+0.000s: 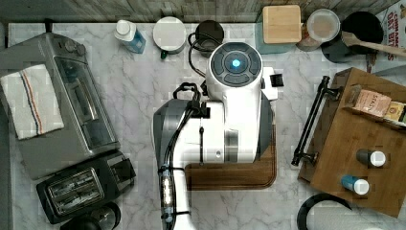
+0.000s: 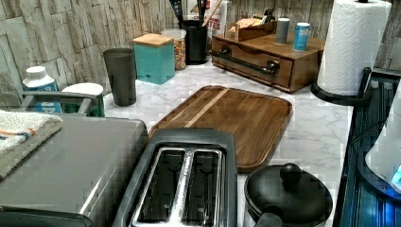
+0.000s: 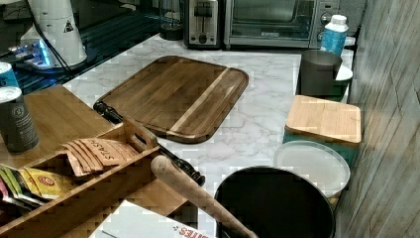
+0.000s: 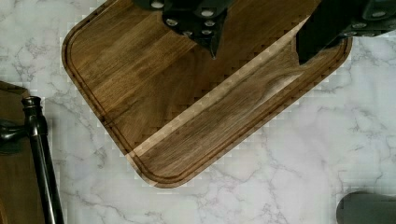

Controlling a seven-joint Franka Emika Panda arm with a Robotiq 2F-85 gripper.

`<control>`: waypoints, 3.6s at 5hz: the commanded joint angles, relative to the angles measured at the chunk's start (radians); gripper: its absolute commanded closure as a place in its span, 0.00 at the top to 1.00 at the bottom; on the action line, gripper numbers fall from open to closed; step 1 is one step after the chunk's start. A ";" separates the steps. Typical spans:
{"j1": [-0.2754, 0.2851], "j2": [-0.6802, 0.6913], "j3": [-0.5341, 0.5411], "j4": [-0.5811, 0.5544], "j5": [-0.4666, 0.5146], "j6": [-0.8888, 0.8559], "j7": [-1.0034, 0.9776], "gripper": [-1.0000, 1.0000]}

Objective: Open the drawer.

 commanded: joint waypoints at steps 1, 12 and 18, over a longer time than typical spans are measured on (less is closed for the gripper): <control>-0.008 0.000 0.008 -0.009 -0.013 0.000 0.000 1.00; -0.276 0.194 -0.118 -0.071 -0.165 0.492 -0.446 1.00; -0.274 0.210 -0.181 -0.197 -0.307 0.576 -0.289 1.00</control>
